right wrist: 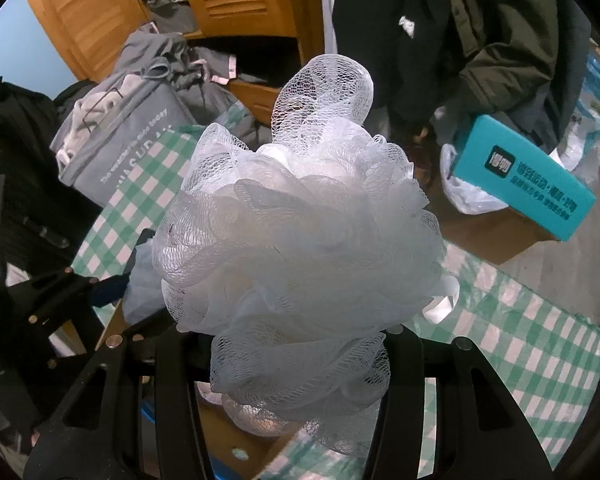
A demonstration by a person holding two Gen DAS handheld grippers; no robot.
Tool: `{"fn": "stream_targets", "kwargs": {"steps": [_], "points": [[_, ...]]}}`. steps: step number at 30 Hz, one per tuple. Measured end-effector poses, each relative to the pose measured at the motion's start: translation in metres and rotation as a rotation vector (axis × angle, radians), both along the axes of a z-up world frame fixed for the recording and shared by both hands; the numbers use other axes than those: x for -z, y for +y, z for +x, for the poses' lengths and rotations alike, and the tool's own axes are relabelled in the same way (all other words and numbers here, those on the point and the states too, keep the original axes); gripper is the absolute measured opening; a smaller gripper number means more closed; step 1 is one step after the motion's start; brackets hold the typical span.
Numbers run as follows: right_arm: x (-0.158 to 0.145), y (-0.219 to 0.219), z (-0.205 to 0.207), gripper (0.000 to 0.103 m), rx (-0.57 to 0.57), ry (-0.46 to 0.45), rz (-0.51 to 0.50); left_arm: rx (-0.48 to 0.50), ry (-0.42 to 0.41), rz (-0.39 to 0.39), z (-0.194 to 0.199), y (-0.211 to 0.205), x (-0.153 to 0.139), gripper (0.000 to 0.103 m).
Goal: Organize soft objects
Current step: 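Lift and carry the white sock in the left gripper to the box while the right carries the bath puff, then open the left gripper dropping the white sock while the right drops the bath puff into the box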
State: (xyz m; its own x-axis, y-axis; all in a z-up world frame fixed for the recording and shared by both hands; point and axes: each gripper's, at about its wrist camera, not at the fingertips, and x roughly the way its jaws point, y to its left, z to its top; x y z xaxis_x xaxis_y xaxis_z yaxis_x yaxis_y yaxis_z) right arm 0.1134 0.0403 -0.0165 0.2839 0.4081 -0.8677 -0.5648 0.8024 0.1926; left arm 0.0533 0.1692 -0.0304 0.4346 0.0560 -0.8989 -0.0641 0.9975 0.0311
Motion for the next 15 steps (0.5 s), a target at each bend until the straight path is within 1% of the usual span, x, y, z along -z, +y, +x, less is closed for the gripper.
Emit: {"fn": "stream_targets", "kwargs": {"steps": [2,4,6,8,10,13,15], "points": [[0.004,0.005,0.001,0.052,-0.01,0.015,-0.001,-0.003,0.009,-0.008,0.001,0.001,0.002,0.041],[0.008,0.009,0.002,0.059,-0.019,0.034,-0.007,-0.008,0.024,-0.016,0.002,0.003,0.006,0.042],[0.009,0.01,0.001,0.064,-0.021,0.025,-0.02,-0.007,0.029,-0.022,0.0,0.003,0.007,0.047],[0.008,0.01,-0.001,0.068,-0.01,-0.005,-0.032,-0.002,0.036,-0.016,-0.001,0.002,0.007,0.057],[0.005,0.008,-0.002,0.075,-0.003,-0.024,-0.03,0.003,0.029,-0.008,-0.003,0.0,0.003,0.066],[-0.002,0.001,-0.002,0.077,0.009,-0.033,0.0,0.011,0.014,-0.006,-0.006,-0.003,-0.004,0.075],[-0.006,-0.003,-0.002,0.078,0.017,-0.034,0.011,0.017,0.001,-0.012,-0.008,-0.004,-0.009,0.076]]}}
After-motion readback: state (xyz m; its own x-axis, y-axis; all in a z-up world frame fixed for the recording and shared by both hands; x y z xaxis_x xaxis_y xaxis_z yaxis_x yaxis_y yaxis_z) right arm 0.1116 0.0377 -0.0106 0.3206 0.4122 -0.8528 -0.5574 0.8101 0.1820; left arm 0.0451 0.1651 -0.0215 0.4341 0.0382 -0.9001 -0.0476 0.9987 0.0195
